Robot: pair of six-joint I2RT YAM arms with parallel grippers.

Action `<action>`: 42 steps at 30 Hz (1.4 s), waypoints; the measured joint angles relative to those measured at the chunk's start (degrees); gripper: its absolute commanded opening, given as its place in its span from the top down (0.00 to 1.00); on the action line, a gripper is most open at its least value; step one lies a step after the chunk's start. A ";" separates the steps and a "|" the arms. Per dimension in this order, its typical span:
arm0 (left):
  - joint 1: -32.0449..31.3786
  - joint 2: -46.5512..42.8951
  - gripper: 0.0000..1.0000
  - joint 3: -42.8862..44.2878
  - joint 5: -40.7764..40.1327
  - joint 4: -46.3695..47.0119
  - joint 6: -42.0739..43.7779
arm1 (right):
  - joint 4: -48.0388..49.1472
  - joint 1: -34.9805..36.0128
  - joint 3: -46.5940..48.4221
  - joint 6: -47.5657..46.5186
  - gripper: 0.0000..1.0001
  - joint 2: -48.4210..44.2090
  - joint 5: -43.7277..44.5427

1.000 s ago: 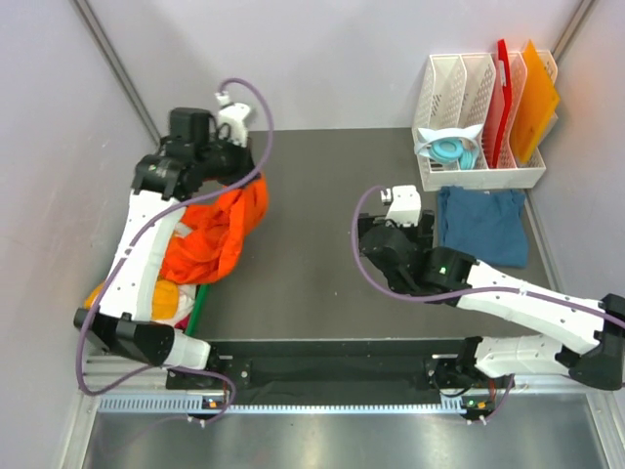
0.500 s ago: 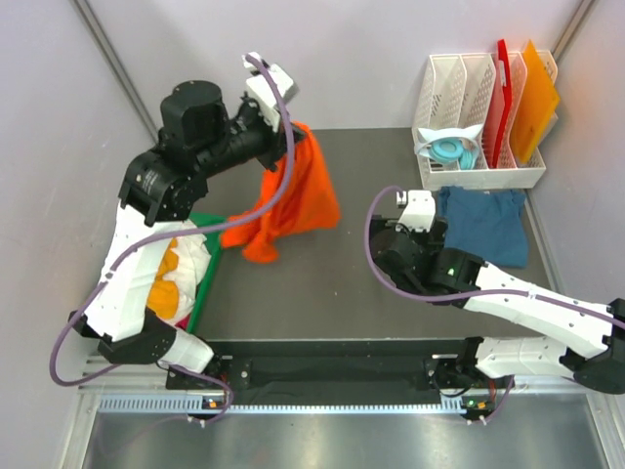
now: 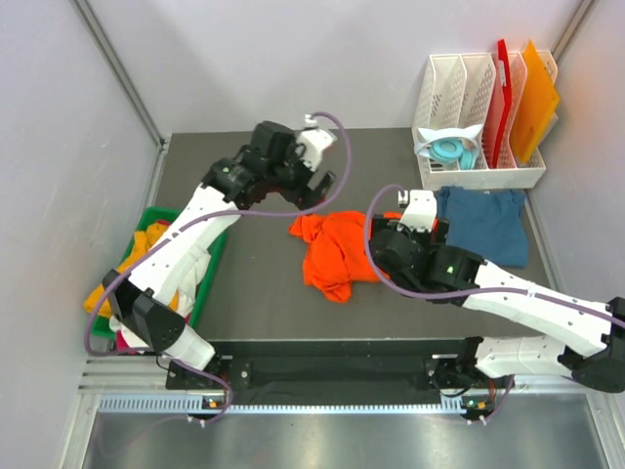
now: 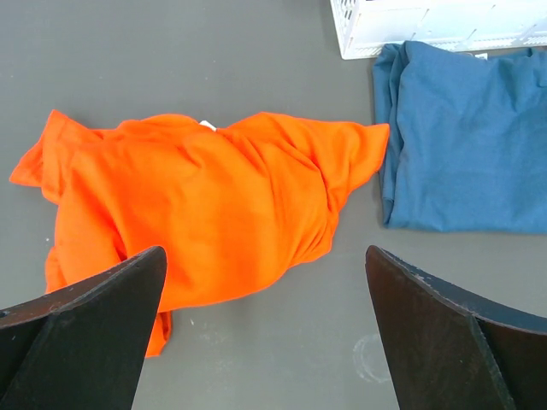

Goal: Fold and stack the t-shirts
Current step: Move the tshirt to the center of the board

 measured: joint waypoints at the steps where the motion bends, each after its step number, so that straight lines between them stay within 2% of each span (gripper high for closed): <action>1: 2.29 -0.46 0.03 -0.87 -0.09 0.68 -0.44 | -0.07 0.00 0.17 -0.04 0.00 0.17 -0.02; 2: 5.49 -1.16 0.08 -1.70 0.15 1.42 -1.01 | 0.09 0.00 0.31 -0.04 0.00 0.35 0.00; 3: 8.90 -2.14 0.40 -2.93 0.28 2.54 -1.53 | 0.04 0.00 0.50 -0.13 0.00 0.59 -0.02; 4: 11.65 -3.19 0.54 -4.33 0.20 3.67 -1.84 | 0.17 0.00 0.68 -0.15 0.00 0.85 -0.07; 6: 17.81 -6.25 1.00 -9.09 -0.59 5.62 -2.49 | 0.44 0.00 1.14 -0.20 0.00 1.73 -0.20; 8: 21.16 -10.01 1.00 -16.39 -1.88 7.30 -1.97 | 0.46 0.00 1.53 -0.20 0.00 2.89 -0.50; 10: 21.53 -11.87 1.00 -22.21 -2.14 7.43 -1.60 | 0.48 0.00 1.79 -0.17 0.00 3.93 -0.76; 15: 21.84 -9.60 1.00 -30.25 1.49 5.16 -1.31 | 0.35 0.00 1.79 0.00 0.00 5.25 -1.33; 21: 23.69 -4.00 1.00 -31.19 6.19 3.39 -1.81 | 0.31 0.02 1.79 1.11 0.00 5.25 -1.53; 27: 30.42 4.74 1.00 -31.08 8.26 2.58 -2.82 | -0.22 0.07 1.79 2.49 0.00 4.70 -1.57; 31: 33.44 8.17 1.00 -31.10 7.37 2.32 -2.89 | -0.66 0.07 1.77 2.99 0.00 3.17 -1.51; 42: 35.76 10.73 1.00 -31.19 0.68 3.74 -4.74 | -1.18 0.07 1.70 3.02 0.00 2.43 -1.31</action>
